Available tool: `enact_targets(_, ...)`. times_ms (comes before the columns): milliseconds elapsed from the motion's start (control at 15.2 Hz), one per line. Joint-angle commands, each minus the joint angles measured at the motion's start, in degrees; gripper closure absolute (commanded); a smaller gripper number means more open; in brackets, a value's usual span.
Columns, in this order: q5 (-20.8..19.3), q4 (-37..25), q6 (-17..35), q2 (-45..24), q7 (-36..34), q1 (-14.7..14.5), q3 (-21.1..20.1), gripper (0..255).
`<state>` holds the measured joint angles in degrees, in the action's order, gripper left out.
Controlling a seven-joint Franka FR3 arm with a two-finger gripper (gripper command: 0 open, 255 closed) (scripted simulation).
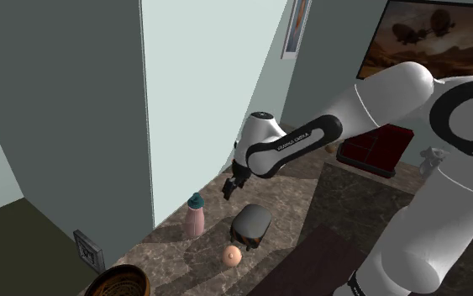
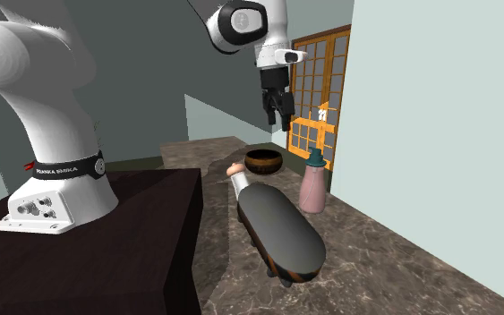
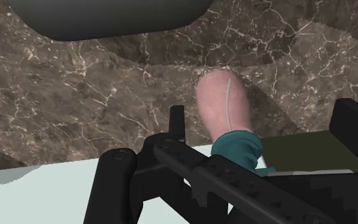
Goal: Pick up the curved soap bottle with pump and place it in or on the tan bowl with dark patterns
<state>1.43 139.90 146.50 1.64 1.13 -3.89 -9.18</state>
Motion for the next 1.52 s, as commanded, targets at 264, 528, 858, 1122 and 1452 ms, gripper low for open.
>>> enact_targets(264, -5.72, -7.22, 8.45, -13.66, -4.4, -1.32, 0.16, 0)
enact_targets(528, -9.35, -14.01, 12.05, -22.75, -7.11, -3.52, 1.75, 0)
enact_targets(858, -11.55, -21.4, 14.53, -31.4, -8.77, -5.83, 3.52, 0)
enact_targets(1122, -12.03, -23.04, 16.1, -34.59, -9.14, -6.35, 4.17, 0)
enact_targets(1452, -12.27, -24.19, 17.04, -36.67, -9.34, -6.67, 4.57, 0)
